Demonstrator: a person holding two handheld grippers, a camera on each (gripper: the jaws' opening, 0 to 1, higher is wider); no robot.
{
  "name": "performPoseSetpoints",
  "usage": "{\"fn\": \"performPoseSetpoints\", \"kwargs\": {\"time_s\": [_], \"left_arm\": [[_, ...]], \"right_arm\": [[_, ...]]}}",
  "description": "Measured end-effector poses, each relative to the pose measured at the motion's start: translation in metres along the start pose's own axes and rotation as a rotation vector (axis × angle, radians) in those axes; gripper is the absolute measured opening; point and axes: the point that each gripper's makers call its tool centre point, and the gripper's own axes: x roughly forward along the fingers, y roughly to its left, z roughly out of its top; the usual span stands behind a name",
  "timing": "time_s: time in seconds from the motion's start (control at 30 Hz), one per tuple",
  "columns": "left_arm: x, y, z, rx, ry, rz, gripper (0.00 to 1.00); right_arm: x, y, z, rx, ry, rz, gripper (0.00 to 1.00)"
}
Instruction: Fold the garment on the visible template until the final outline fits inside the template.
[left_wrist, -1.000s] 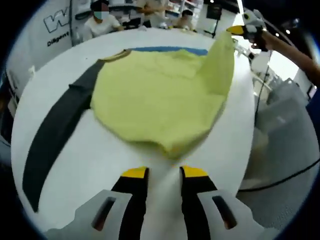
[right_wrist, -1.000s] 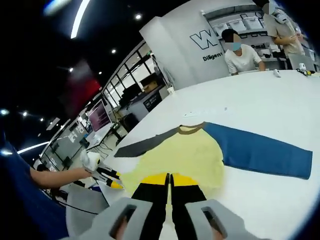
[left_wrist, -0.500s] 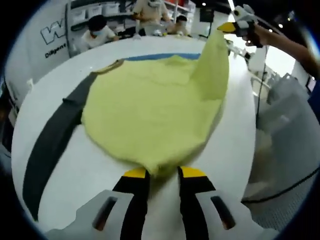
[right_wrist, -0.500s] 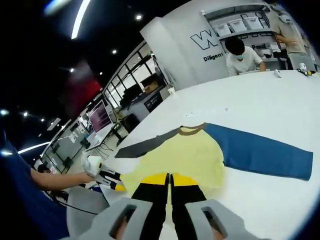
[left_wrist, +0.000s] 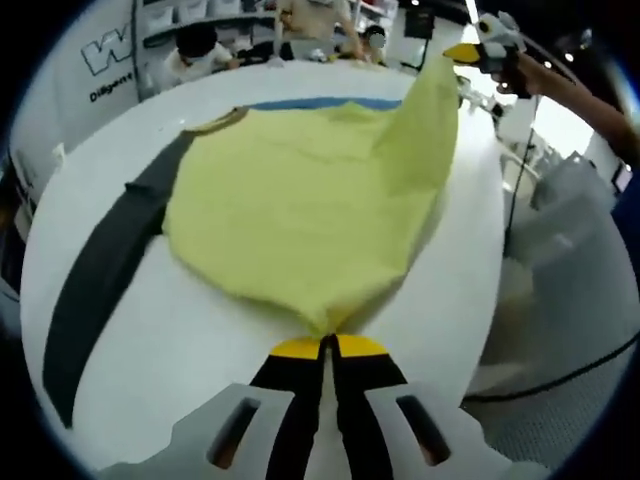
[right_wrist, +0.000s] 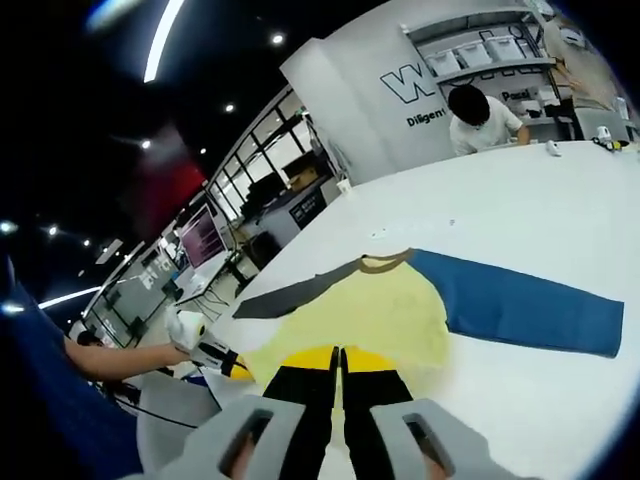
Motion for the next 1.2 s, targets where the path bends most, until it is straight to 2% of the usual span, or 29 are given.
{"fn": "performPoseSetpoints", "kwargs": {"time_s": [0.27, 0.4, 0.43, 0.57, 0.8, 0.97, 1.0, 1.13, 1.2], "left_arm": [[-0.04, -0.009, 0.016, -0.021, 0.037, -0.044, 0.02], [-0.049, -0.011, 0.017, -0.025, 0.038, -0.051, 0.02], [-0.05, -0.01, 0.015, -0.031, 0.04, -0.053, 0.02], [-0.05, -0.013, 0.011, -0.038, 0.049, -0.055, 0.01], [-0.058, -0.027, 0.01, -0.035, 0.059, -0.073, 0.01], [-0.058, -0.025, 0.008, -0.026, 0.063, -0.07, 0.01], [-0.06, -0.025, 0.003, -0.02, 0.067, -0.067, 0.01], [-0.058, -0.023, 0.0, -0.023, 0.068, -0.069, 0.01], [-0.057, -0.026, -0.007, -0.032, 0.077, -0.075, 0.01]], "right_arm": [[-0.014, 0.008, -0.001, -0.01, 0.032, 0.039, 0.0], [-0.023, 0.011, -0.009, -0.016, 0.041, 0.045, 0.0], [-0.027, 0.012, -0.017, -0.024, 0.053, 0.042, 0.0], [-0.033, 0.009, -0.032, -0.005, 0.062, 0.04, 0.0], [-0.042, 0.006, -0.053, 0.035, 0.06, 0.035, 0.0], [-0.044, 0.006, -0.062, 0.042, 0.066, 0.033, 0.0], [-0.044, 0.005, -0.075, 0.052, 0.079, 0.023, 0.0], [-0.044, 0.001, -0.087, 0.064, 0.093, 0.006, 0.0], [-0.043, -0.005, -0.108, 0.07, 0.121, -0.021, 0.0]]}}
